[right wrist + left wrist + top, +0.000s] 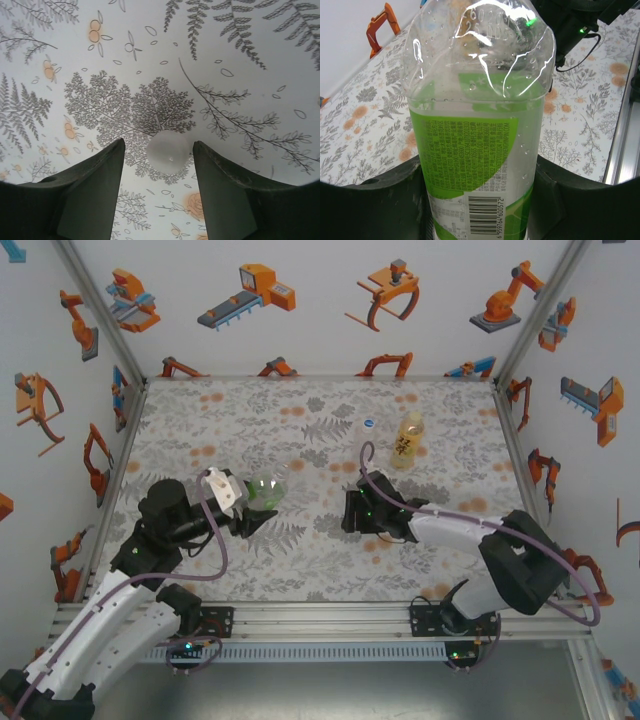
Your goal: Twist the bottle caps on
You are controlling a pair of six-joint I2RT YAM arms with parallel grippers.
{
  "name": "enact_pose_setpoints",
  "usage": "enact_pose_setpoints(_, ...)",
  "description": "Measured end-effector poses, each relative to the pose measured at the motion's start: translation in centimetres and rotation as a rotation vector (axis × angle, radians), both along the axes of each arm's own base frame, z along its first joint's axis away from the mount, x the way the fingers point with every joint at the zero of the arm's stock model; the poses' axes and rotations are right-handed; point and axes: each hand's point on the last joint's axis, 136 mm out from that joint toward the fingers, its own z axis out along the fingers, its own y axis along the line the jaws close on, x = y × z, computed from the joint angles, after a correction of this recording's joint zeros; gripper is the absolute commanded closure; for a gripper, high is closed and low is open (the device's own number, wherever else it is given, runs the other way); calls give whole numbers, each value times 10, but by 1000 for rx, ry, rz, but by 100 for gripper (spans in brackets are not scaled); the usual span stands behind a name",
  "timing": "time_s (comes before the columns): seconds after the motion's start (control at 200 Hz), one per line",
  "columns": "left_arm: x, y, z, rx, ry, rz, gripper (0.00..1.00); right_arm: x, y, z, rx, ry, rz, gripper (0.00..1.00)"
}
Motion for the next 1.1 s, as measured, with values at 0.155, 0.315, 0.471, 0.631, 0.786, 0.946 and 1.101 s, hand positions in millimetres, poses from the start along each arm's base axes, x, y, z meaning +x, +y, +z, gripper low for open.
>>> enact_pose_setpoints(0.155, 0, 0, 0, 0, 0, 0, 58, 0, -8, -2, -77, 10, 4, 45)
enact_pose_setpoints(0.315, 0, 0, 0, 0, 0, 0, 58, -8, -2, -6, -163, 45, 63, 47)
enact_pose_setpoints(0.471, -1, 0, 2, 0, -1, 0, 57, -14, 6, -10, -247, 77, 113, 53)
enact_pose_setpoints(0.631, -1, 1, 5, -3, -8, 0, 58, -13, 5, -13, -313, 85, 126, 56)
enact_pose_setpoints(0.786, -1, 1, 5, -2, -8, 0, 58, -12, 2, -13, -344, 80, 135, 56)
enact_pose_setpoints(0.946, -1, 1, 5, -2, -8, 0, 58, -5, 8, -11, -348, 66, 148, 57)
enact_pose_setpoints(1.101, -1, 1, 4, -1, -6, 0, 58, -2, 11, -10, -345, 58, 153, 59)
